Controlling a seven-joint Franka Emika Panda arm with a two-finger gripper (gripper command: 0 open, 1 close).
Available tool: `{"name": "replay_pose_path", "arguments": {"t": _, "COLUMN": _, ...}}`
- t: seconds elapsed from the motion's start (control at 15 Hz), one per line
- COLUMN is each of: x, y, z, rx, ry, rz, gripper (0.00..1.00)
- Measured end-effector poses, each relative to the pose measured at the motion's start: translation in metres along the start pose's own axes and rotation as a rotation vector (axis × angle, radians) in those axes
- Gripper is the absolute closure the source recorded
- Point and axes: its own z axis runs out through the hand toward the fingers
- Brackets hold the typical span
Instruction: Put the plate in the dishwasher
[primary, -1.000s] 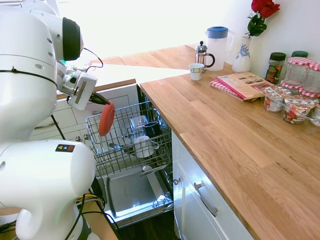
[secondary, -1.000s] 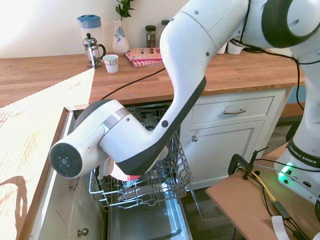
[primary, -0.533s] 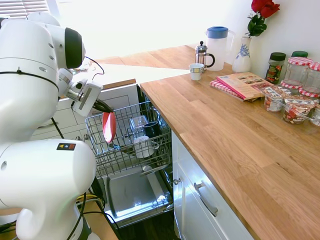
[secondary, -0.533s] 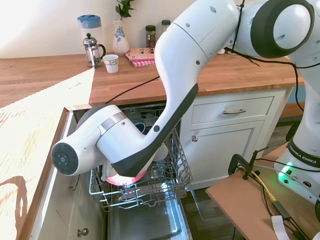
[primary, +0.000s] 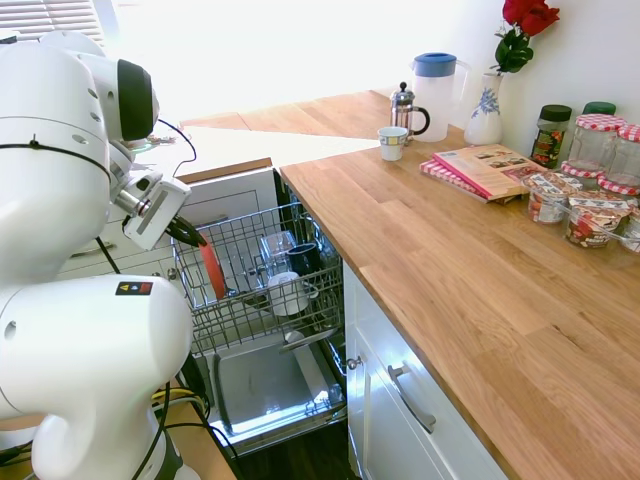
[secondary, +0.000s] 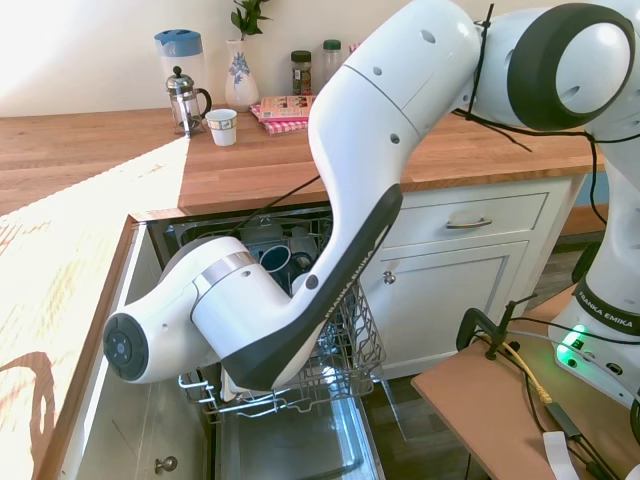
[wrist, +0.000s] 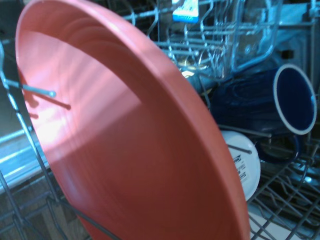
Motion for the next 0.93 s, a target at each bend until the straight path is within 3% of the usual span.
{"name": "replay_pose_path", "arguments": {"t": 0.53, "x": 0.062, "y": 0.036, "z": -0.011, "rx": -0.008, "ry": -0.339, "rz": -0.217, "gripper": 0.0}}
{"name": "replay_pose_path", "arguments": {"t": 0.73, "x": 0.105, "y": 0.06, "z": -0.015, "rx": 0.018, "ry": -0.406, "rz": -0.216, "gripper": 0.0}}
{"name": "replay_pose_path", "arguments": {"t": 0.93, "x": 0.184, "y": 0.126, "z": -0.013, "rx": 0.072, "ry": -0.471, "rz": -0.147, "gripper": 0.0}}
